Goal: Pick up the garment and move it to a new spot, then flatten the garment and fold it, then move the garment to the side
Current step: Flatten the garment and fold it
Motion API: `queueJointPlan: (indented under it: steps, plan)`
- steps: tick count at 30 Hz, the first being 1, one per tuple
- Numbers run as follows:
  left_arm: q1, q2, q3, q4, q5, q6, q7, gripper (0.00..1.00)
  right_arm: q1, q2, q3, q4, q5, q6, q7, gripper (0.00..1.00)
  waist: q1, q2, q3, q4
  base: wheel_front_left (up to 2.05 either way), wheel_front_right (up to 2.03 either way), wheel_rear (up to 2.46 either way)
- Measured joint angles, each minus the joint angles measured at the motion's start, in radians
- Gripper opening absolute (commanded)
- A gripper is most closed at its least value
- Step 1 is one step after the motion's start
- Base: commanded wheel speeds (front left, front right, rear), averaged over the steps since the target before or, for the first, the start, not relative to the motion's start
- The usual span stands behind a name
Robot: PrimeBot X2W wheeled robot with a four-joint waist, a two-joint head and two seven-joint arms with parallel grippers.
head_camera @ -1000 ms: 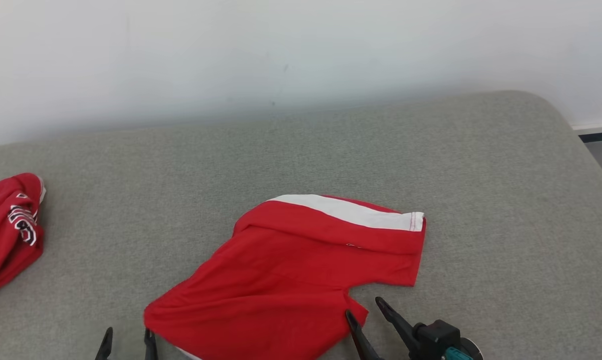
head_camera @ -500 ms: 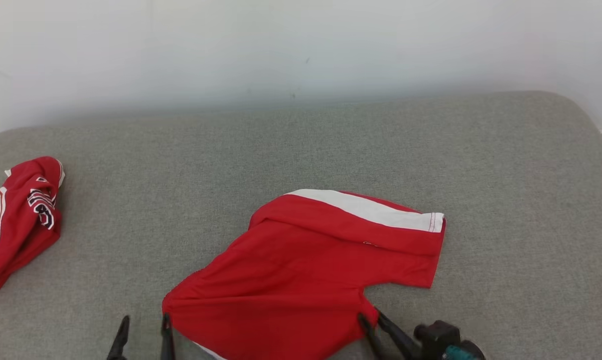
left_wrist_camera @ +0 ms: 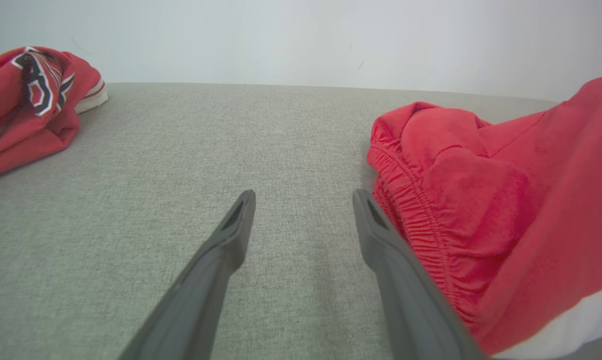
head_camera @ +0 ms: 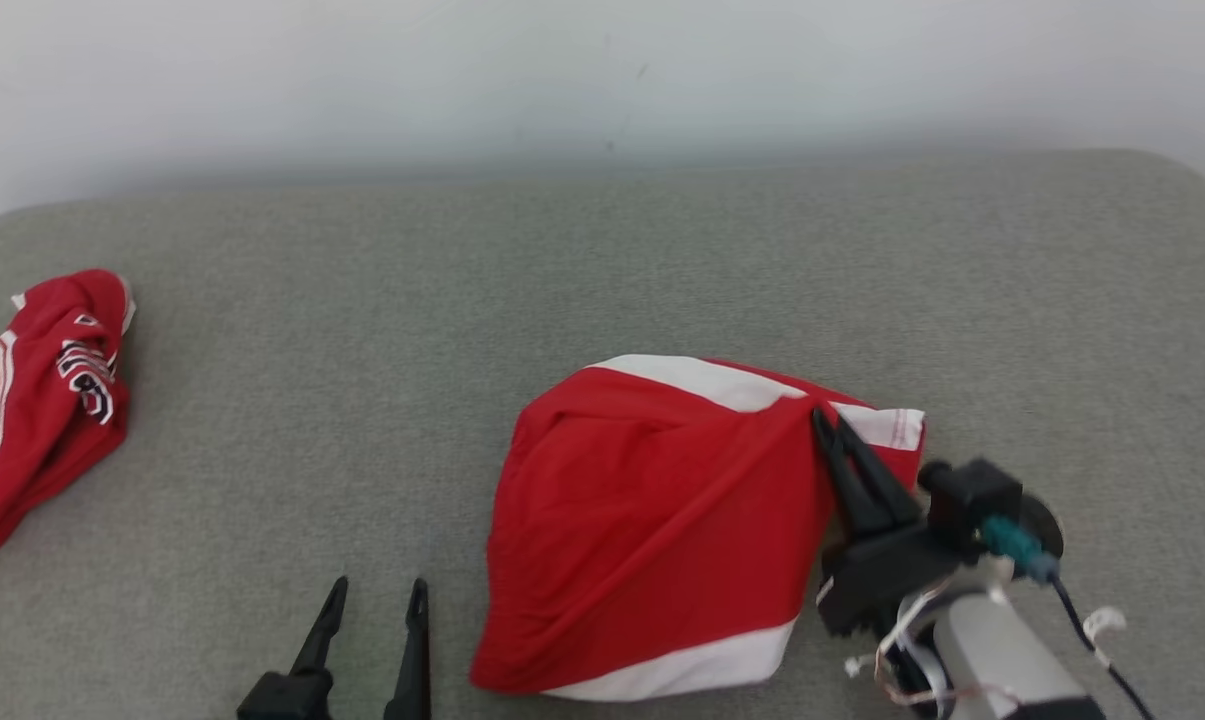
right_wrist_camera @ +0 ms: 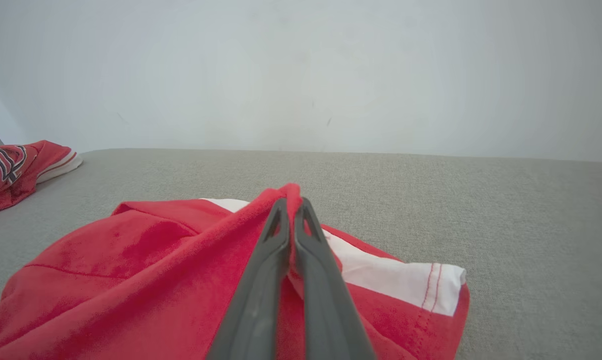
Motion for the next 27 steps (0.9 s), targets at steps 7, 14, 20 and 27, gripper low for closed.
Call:
queueJointPlan:
  steps: [7, 14, 20, 27]
  plan:
    - [-0.037, 0.0, -0.041, 0.002, -0.004, -0.002, 0.0, 1.0, -0.166, -0.004, -0.054, 0.114, -0.089, 0.0, 0.0, 0.0, 0.0001, 0.0, 0.027, 0.056, 0.0, 0.0, 0.0]
    - [-0.052, 0.0, -0.066, 0.015, -0.009, -0.003, 0.0, 1.0, -0.285, 0.009, -0.1, 0.342, -0.193, 0.0, 0.0, 1.0, 0.0001, 0.0, 0.057, 0.132, 0.0, 0.0, 0.0]
    - [-0.046, 0.0, -0.055, 0.017, -0.016, 0.003, 0.0, 1.0, -0.261, 0.041, -0.101, 0.248, -0.211, 0.0, 0.0, 1.0, -0.0001, 0.0, 0.056, 0.147, 0.0, 0.0, 0.0]
    - [-0.026, 0.0, -0.042, 0.012, -0.025, -0.004, 0.0, 1.0, -0.079, 0.016, -0.053, 0.06, -0.131, 0.0, 0.0, 1.0, -0.0001, 0.0, 0.033, 0.087, 0.0, 0.0, 0.0]
